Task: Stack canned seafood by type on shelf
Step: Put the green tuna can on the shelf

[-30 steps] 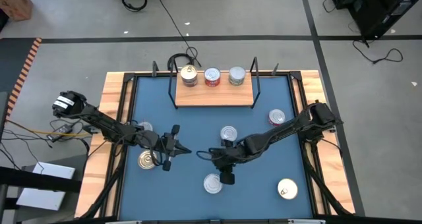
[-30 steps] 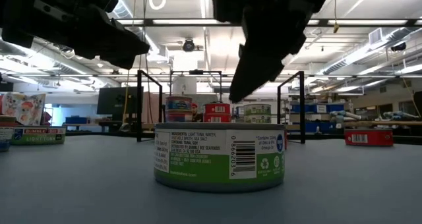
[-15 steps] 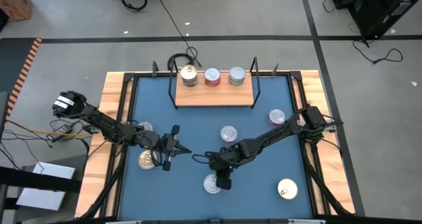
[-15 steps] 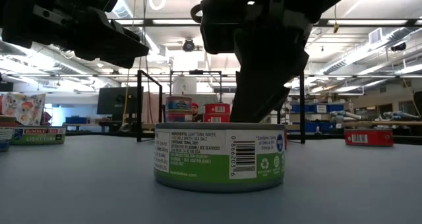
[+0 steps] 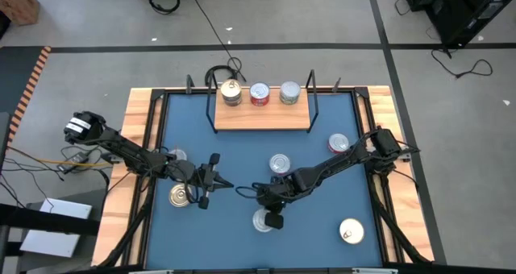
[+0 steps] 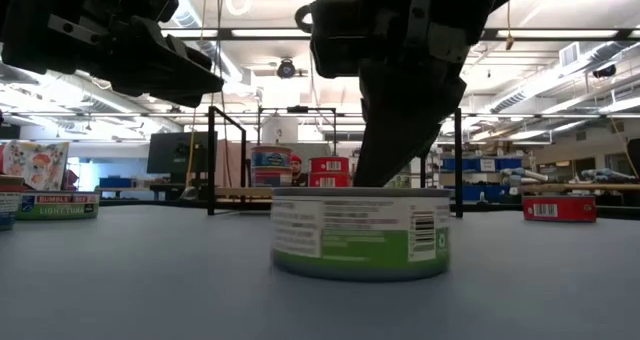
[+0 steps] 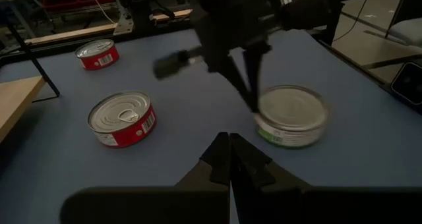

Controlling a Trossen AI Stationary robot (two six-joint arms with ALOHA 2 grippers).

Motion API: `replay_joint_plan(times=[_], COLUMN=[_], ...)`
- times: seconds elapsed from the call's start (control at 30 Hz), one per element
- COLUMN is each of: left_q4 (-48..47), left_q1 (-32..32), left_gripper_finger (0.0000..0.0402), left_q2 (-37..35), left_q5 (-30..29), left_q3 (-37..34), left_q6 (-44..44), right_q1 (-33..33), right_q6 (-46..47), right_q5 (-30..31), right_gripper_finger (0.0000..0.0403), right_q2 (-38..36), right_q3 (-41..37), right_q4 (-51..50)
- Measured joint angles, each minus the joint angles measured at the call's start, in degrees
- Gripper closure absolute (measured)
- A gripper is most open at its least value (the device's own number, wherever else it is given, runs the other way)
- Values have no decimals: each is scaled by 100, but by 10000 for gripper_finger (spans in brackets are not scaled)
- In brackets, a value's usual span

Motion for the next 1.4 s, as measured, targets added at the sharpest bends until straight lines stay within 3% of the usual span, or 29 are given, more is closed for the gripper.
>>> replay_joint_plan(times=[0.4, 0.9, 1.4], left_q4=[-1, -42, -82], left_q1=[0, 0, 0], left_gripper_finger=[398, 398, 398], left_q2=[0, 0, 0], left_q5=[-3, -3, -5], left_q3=[2, 2, 2], left_q6=[-6, -8, -6], right_q1=[-28, 370, 721], right_q6=[367, -644, -2064], right_q5=[1704, 1686, 1552], right_gripper_finger=[392, 250, 295], right_q2=[-699, -841, -136], right_q3=[-10, -8, 1], right_q4=[-1264, -1183, -1284])
